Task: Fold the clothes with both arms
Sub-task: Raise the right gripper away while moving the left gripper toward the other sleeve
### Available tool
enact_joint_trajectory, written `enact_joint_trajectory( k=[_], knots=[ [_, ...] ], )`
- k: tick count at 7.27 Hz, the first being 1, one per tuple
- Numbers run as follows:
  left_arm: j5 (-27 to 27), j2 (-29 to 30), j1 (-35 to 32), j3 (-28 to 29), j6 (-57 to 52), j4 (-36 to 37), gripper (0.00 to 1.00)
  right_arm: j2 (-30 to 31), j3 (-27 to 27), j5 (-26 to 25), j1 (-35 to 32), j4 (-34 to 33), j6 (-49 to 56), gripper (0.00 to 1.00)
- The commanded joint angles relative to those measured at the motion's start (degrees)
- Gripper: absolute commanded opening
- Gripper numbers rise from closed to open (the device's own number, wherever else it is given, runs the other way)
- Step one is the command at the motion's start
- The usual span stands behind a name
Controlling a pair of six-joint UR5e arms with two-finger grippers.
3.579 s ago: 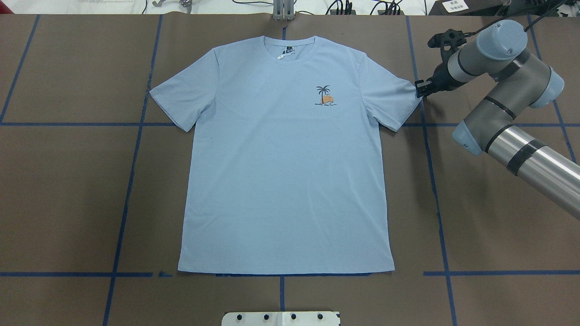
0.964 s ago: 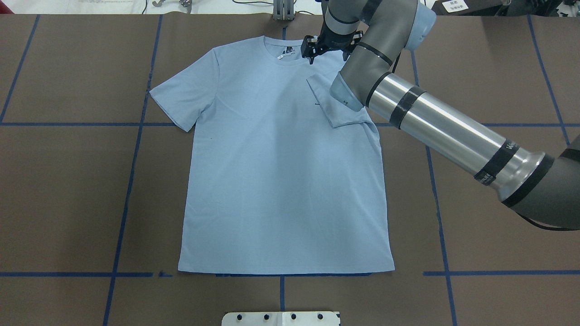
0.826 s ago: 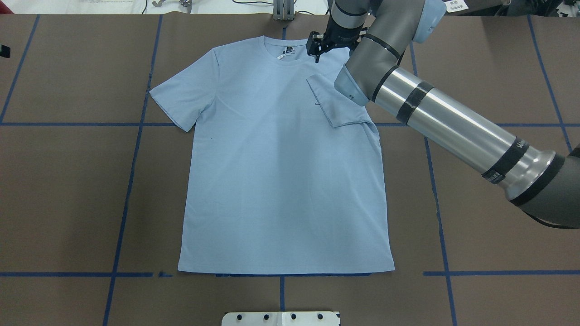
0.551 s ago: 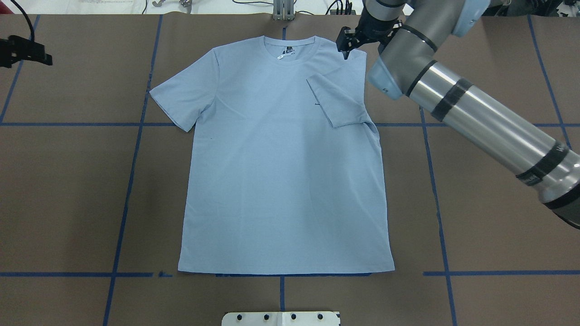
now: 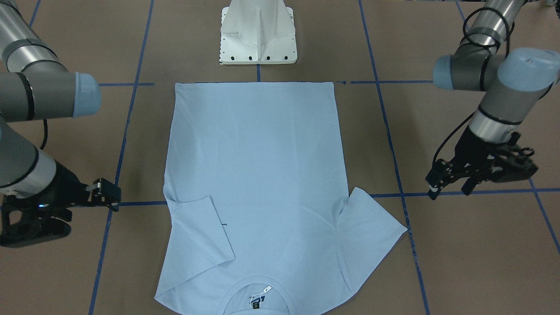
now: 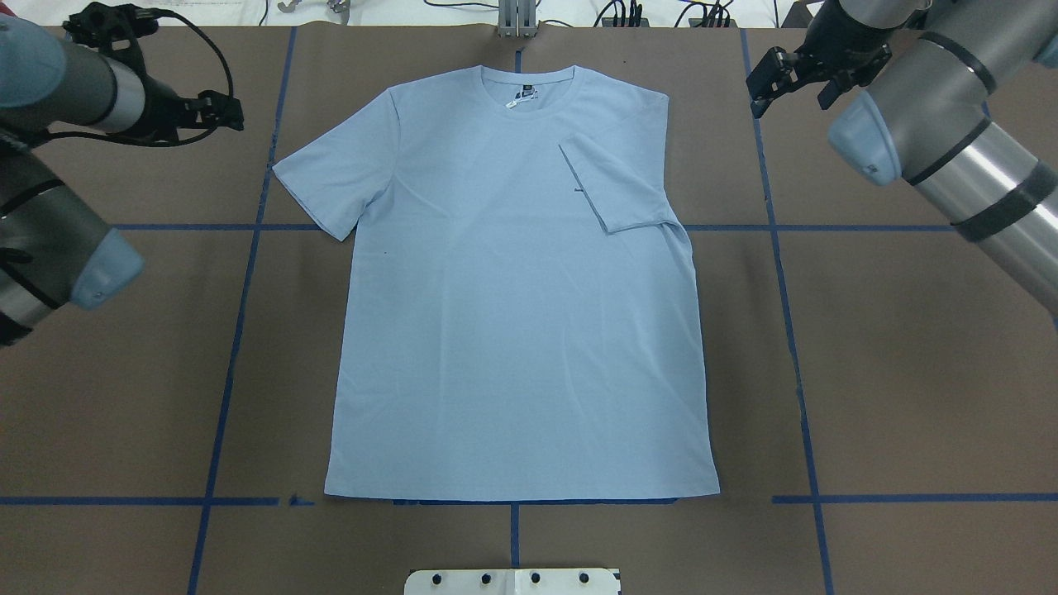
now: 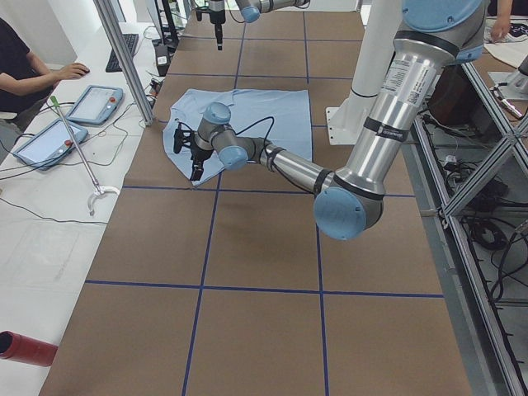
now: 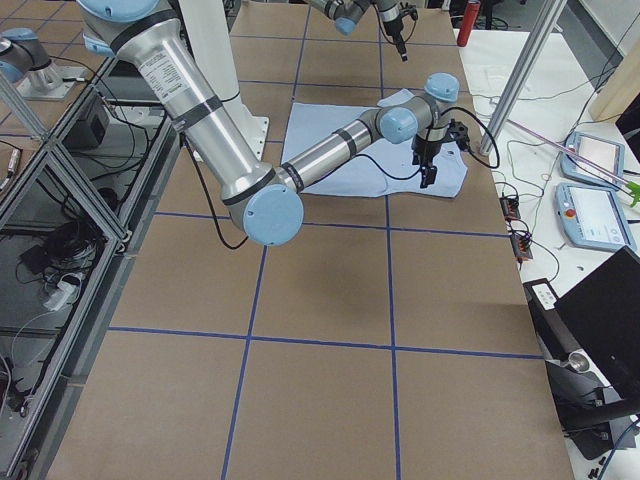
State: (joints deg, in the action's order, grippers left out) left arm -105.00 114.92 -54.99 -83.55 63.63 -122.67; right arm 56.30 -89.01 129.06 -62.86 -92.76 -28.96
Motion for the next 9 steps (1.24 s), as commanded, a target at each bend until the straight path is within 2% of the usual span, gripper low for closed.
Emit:
enact_joint_trajectory(
  k=[1,2,5,9],
  knots=[
    [4.7,5.0,2.0,12.2,0.7,-8.7,0.99,2.0,-2.7,0.1,0.0,-0.8,0.4,1.0],
    [5.0,5.0,3.1,14.3,0.7,-11.3,0.98,1.9,-2.4,0.0,0.4,-0.8,0.1,1.0],
    [5.2,4.9,8.0,14.7,0.6,-11.3,0.94,1.4,-2.7,0.0,0.5,-0.8,-0.1,1.0],
    [7.3,4.9,7.4,15.5,0.2,-10.7,0.85,1.1,-2.4,0.0,0.8,-0.8,-0.2,1.0]
  ],
)
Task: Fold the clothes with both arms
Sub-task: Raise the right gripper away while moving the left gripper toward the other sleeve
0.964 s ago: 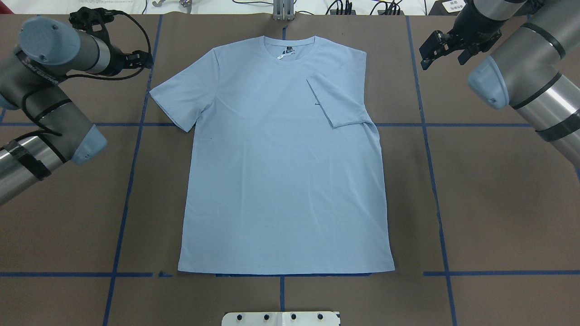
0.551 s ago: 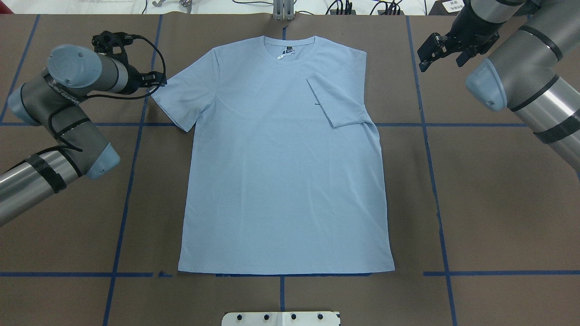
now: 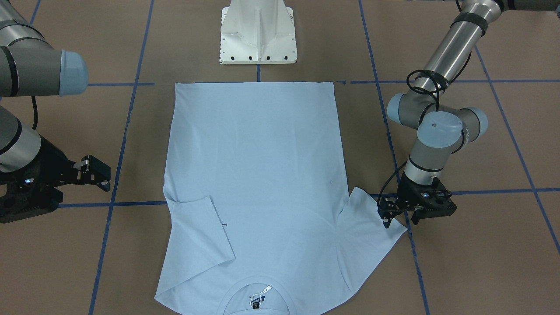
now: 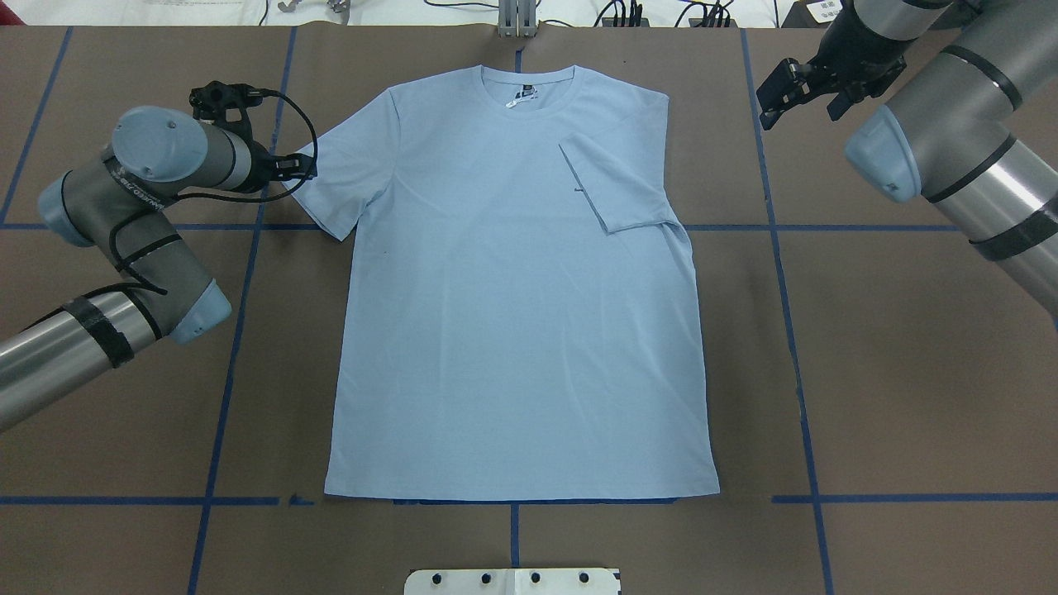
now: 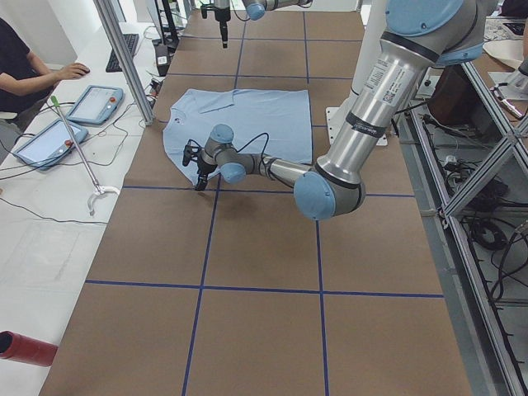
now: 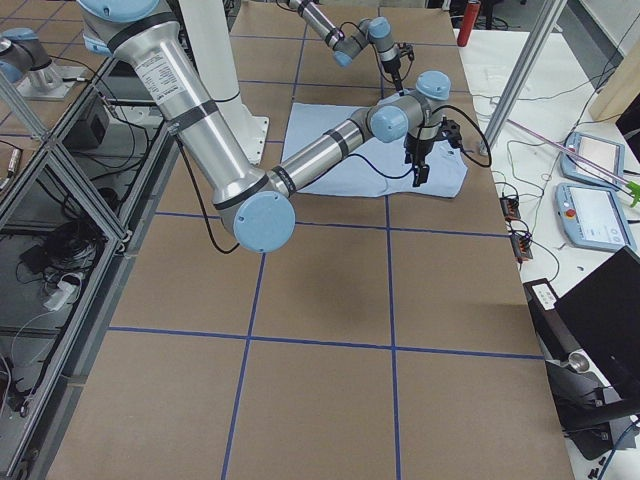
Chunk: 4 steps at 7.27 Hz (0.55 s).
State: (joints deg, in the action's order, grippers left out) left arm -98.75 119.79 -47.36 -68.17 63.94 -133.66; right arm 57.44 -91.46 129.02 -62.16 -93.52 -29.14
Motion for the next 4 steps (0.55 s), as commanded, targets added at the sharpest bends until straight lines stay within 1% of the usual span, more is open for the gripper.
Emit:
enact_joint_trajectory(
  k=[1,2,3,4],
  knots=[
    [1.0,0.1,-0.2,0.3,-0.1,0.1,0.85,0.0,0.2,-0.1,0.2,0.1,0.1,1.0],
    [0.9,0.3,-0.2,0.3,-0.1,0.1,0.82,0.0,0.2,-0.1,0.4,0.1,0.1,1.0],
    [0.9,0.4,-0.2,0.3,-0.2,0.1,0.76,0.0,0.2,-0.1,0.4,0.1,0.1,1.0],
    [0.9,0.5,-0.2,0.6,-0.2,0.1,0.68,0.0,0.1,-0.1,0.4,0.2,0.1,1.0]
  ],
)
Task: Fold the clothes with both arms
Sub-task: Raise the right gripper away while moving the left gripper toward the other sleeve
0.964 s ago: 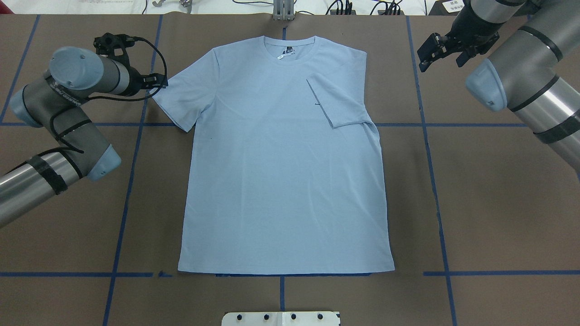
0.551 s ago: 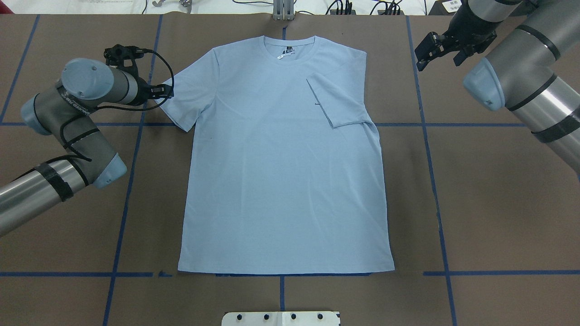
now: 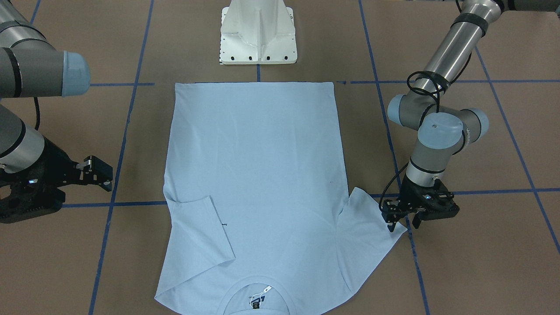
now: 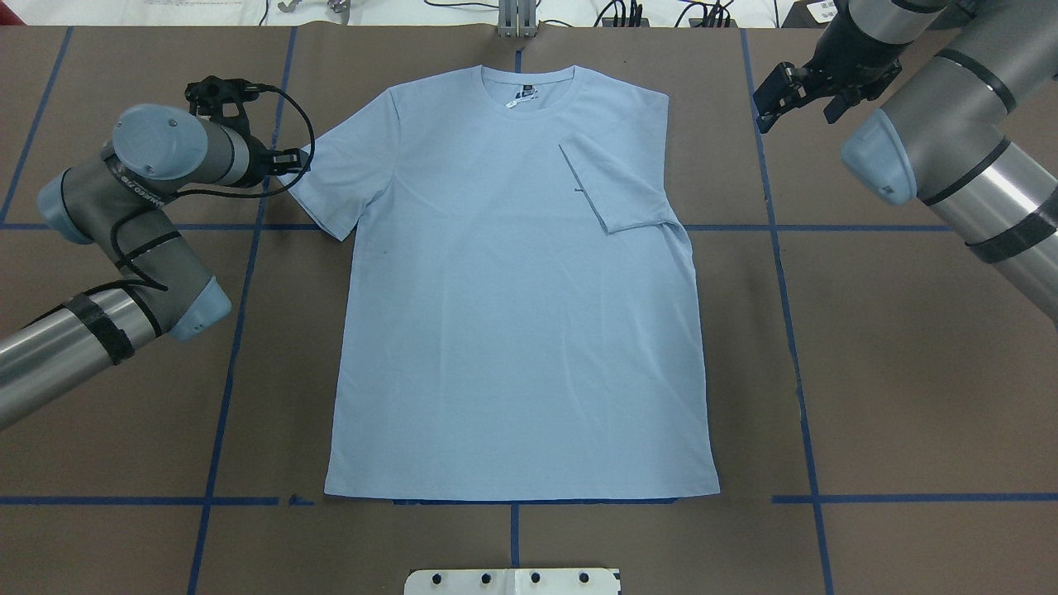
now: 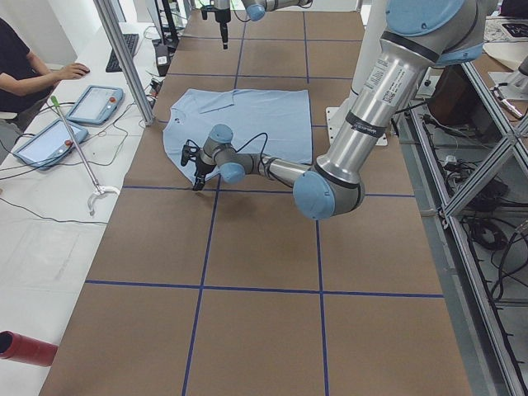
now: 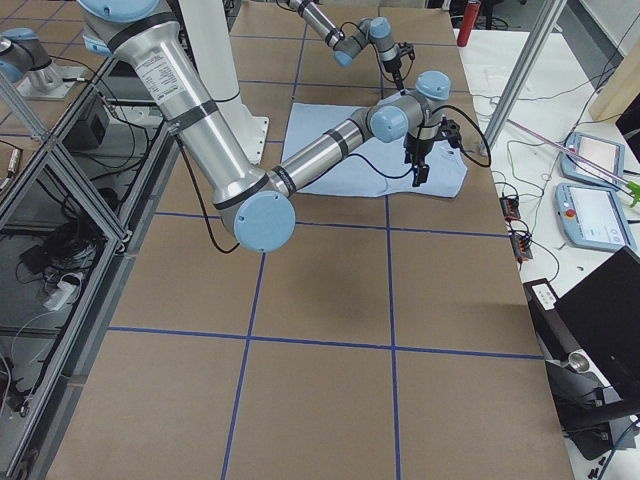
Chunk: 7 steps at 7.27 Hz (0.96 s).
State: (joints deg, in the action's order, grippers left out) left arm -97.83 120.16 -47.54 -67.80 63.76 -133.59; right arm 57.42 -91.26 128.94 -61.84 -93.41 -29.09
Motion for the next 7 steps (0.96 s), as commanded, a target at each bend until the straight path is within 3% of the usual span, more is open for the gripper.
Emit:
enact_joint_trajectory(
  k=[1,2,5,7],
  knots=[
    [0.0,0.2,0.0,0.7,0.0,-0.1,0.59,0.0,-0.1,-0.1,0.0,0.1,0.0,1.0],
    [0.1,0.4,0.0,1.3,-1.0,-0.1,0.57,0.0,0.0,-0.1,0.0,0.1,0.0,1.0],
    [0.0,1.1,0.0,1.2,-1.8,0.1,0.15,0.0,0.0,-0.1,0.0,0.1,0.0,1.0],
    [0.0,1.2,0.0,1.0,-3.1,0.3,0.0,0.0,0.4,-0.1,0.0,0.2,0.0,1.0]
  ],
)
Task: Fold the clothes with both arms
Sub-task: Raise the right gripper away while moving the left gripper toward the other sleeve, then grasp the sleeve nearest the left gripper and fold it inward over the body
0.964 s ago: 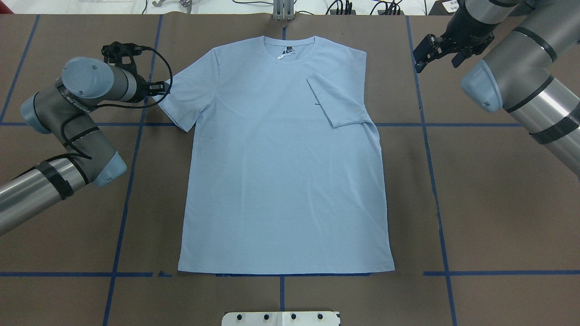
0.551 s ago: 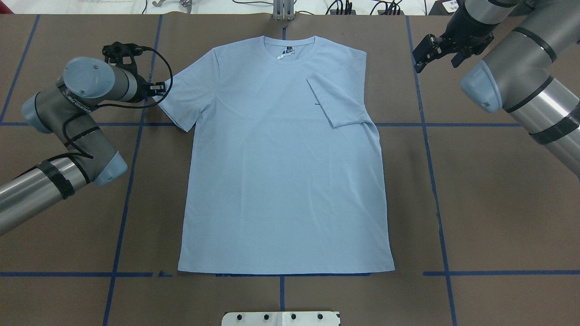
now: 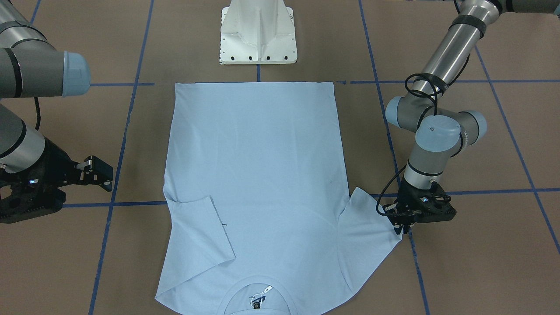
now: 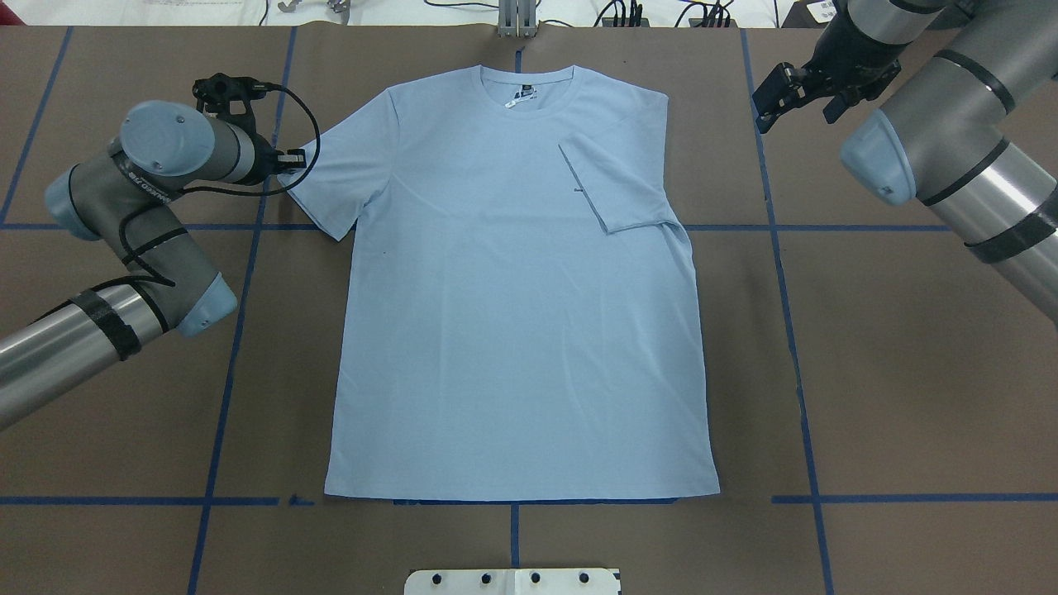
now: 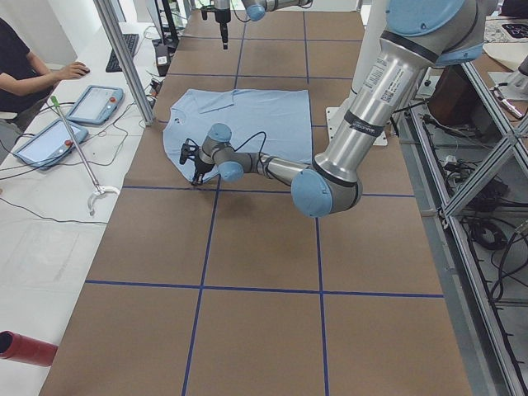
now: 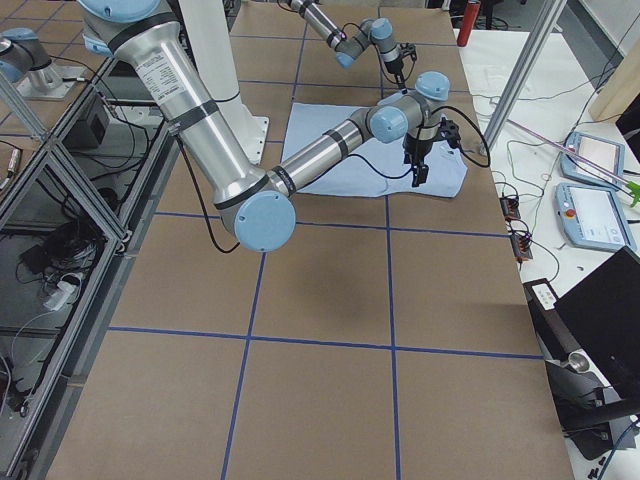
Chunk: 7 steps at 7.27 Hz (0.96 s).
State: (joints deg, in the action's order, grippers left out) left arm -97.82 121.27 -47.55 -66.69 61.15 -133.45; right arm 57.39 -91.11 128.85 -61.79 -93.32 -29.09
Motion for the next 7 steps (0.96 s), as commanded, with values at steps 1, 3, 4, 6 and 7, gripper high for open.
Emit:
enact_joint_trajectory(
  k=[1,3,4,6,7],
  knots=[
    [-0.1,0.6,0.0,-0.7,-0.4,0.4,0.0,0.0,0.2,0.0,0.0,0.1,0.0,1.0],
    [-0.1,6.6,0.1,-3.2,0.6,11.6,0.0,0.0,0.2,0.0,0.0,0.1,0.0,1.0],
    [-0.1,11.3,0.2,-3.1,2.4,18.6,0.0,0.0,0.2,0.0,0.0,0.1,-0.1,1.0],
    [-0.2,19.1,2.7,1.4,10.8,20.5,0.0,0.4,0.4,0.0,0.1,0.1,-0.1,1.0],
    [0.0,22.9,4.7,5.6,14.0,20.3,0.0,0.4,0.8,-0.1,0.2,0.1,-0.1,1.0]
  ],
)
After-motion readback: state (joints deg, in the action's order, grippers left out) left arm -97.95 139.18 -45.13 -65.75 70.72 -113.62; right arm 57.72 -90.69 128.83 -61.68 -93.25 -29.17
